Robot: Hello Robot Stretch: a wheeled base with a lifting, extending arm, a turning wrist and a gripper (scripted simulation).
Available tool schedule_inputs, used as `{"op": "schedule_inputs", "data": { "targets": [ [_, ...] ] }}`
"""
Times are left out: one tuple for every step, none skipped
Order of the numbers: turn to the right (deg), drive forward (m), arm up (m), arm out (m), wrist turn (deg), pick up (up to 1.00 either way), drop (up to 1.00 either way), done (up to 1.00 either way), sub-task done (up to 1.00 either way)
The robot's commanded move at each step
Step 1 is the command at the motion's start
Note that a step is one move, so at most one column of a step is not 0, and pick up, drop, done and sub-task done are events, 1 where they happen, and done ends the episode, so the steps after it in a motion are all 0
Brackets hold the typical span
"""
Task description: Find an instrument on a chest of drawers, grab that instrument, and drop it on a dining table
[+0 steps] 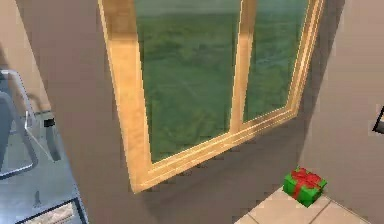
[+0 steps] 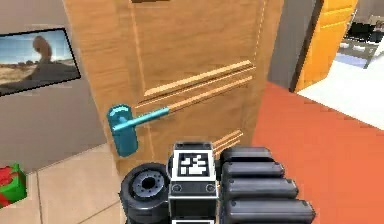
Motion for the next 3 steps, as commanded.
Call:
{"op": "schedule_inputs", "data": {
  "targets": [
    [0.0, 0.4, 0.0, 0.0, 0.0, 0.0, 0.0, 0.0, 0.0],
    [45.0, 0.0, 0.0, 0.0, 0.0, 0.0, 0.0, 0.0, 0.0],
    [27.0, 0.0, 0.0, 0.0, 0.0, 0.0, 0.0, 0.0, 0.0]
  ]
}}
